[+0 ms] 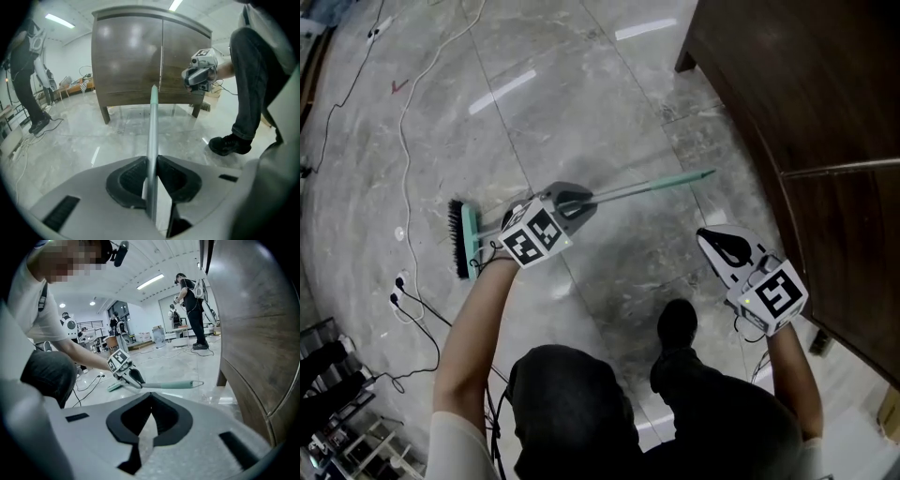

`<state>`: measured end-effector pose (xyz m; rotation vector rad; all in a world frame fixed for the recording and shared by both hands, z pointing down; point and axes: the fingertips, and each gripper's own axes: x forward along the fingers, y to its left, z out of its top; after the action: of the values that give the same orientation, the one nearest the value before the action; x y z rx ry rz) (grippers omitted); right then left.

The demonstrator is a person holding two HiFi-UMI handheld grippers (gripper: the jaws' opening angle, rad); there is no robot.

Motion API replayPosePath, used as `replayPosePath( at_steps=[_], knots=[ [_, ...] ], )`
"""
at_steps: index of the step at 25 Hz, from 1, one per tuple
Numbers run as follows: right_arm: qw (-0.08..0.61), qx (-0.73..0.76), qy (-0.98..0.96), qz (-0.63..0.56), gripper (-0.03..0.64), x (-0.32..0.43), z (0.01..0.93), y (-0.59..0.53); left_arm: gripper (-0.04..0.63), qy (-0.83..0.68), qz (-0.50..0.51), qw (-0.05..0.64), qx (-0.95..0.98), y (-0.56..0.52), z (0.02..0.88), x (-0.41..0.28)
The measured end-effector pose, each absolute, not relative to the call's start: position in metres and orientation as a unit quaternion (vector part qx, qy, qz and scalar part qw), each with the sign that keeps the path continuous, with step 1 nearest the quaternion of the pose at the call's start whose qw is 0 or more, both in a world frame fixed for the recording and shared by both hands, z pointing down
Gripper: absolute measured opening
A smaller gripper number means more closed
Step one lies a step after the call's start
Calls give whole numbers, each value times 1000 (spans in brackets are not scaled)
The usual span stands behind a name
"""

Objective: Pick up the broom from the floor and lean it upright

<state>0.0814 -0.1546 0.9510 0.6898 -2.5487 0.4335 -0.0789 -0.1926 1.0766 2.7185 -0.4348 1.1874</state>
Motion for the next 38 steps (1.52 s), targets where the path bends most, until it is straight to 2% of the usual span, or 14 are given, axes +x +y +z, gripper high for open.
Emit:
replayPosePath(
  at_steps=[14,30,38],
  knots=[
    [215,286,-926,117,0,106,862,-175,71,-193,298,73,932,-231,958,-43],
    [173,331,-925,68,0,144,760,-194,71,-206,209,69,954,-272,827,41],
    [169,344,-923,46,0,152,714,-195,71,-204,169,88,960,-282,779,92]
  ],
)
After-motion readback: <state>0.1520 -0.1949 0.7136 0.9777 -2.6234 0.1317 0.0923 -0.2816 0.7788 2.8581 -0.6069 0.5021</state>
